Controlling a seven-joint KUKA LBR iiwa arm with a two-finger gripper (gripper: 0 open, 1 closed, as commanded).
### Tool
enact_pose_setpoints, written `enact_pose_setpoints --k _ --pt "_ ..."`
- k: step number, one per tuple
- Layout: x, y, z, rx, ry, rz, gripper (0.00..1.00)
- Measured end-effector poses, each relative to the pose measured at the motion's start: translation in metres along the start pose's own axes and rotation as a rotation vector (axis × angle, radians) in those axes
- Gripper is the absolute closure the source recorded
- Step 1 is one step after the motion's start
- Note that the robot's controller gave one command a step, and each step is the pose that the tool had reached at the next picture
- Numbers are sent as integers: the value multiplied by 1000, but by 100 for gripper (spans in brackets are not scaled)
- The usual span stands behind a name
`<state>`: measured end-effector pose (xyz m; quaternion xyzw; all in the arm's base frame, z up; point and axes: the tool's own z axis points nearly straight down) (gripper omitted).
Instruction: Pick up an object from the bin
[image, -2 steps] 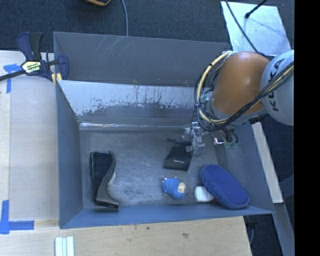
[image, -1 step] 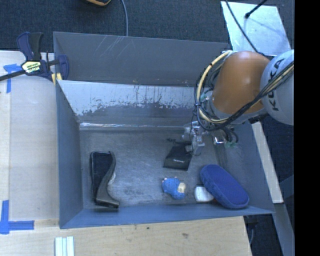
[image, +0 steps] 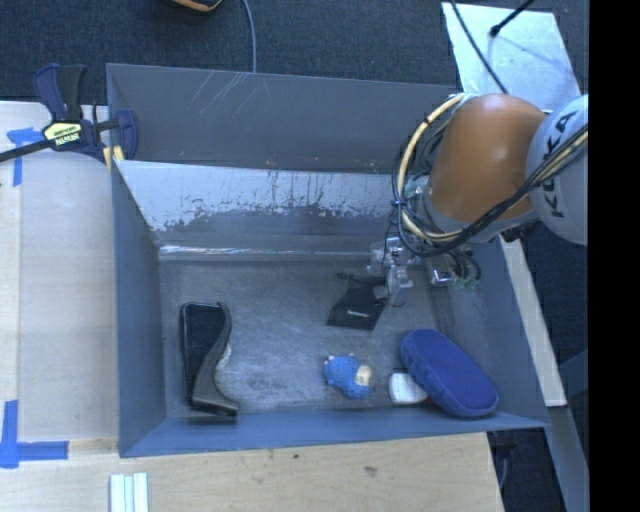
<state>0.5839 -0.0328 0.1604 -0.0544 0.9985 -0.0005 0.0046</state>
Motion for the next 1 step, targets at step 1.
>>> enact_pose_setpoints --k 1 --pt "-2 0 -14 0 0 0 100"
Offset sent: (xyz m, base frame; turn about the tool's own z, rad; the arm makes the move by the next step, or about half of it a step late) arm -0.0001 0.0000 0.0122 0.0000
